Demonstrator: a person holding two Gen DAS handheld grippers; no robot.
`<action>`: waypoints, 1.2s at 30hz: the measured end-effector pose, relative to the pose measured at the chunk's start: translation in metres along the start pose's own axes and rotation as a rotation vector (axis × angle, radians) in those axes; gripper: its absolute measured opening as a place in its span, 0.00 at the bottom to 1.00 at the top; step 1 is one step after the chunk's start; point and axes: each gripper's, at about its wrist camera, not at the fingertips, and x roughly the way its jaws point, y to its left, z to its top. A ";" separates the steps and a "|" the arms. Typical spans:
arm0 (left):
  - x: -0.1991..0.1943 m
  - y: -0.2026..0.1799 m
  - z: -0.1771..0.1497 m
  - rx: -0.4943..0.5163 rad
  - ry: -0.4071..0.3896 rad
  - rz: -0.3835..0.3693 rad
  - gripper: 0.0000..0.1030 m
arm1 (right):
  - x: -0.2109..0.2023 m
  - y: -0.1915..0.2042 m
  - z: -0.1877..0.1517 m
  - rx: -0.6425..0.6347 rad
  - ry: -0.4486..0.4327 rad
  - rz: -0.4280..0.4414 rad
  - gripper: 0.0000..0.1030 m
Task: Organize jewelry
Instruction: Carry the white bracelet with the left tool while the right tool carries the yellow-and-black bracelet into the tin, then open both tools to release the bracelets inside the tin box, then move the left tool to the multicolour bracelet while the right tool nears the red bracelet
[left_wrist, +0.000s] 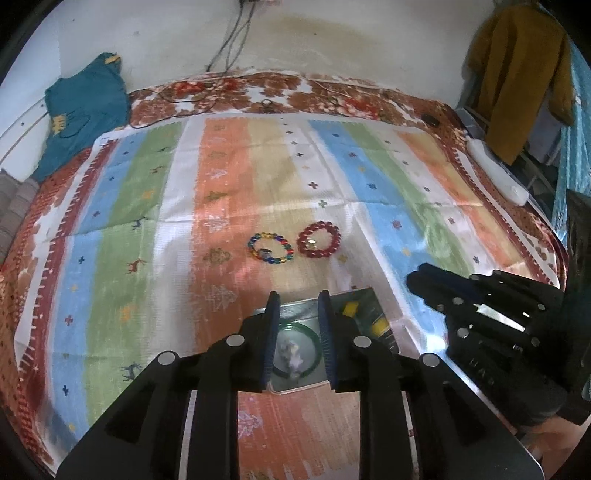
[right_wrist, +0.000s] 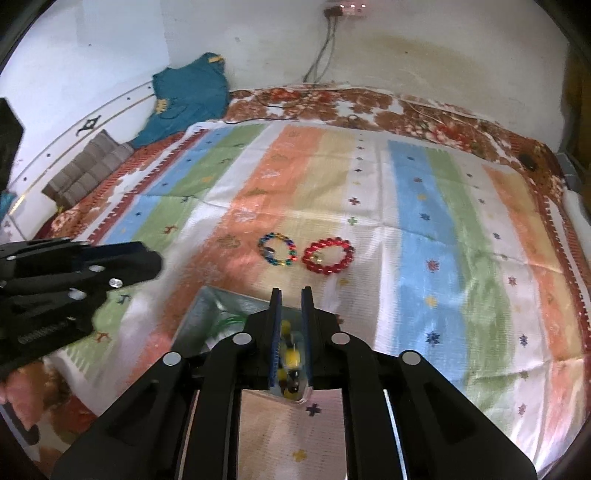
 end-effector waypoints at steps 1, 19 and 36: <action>0.000 0.003 0.001 -0.007 0.001 0.007 0.21 | 0.001 -0.002 0.000 0.005 0.003 -0.002 0.24; 0.022 0.016 0.009 -0.023 0.025 0.057 0.45 | 0.021 -0.018 0.010 0.052 0.033 -0.026 0.50; 0.048 0.034 0.027 -0.061 0.032 0.088 0.61 | 0.044 -0.025 0.023 0.051 0.053 -0.071 0.59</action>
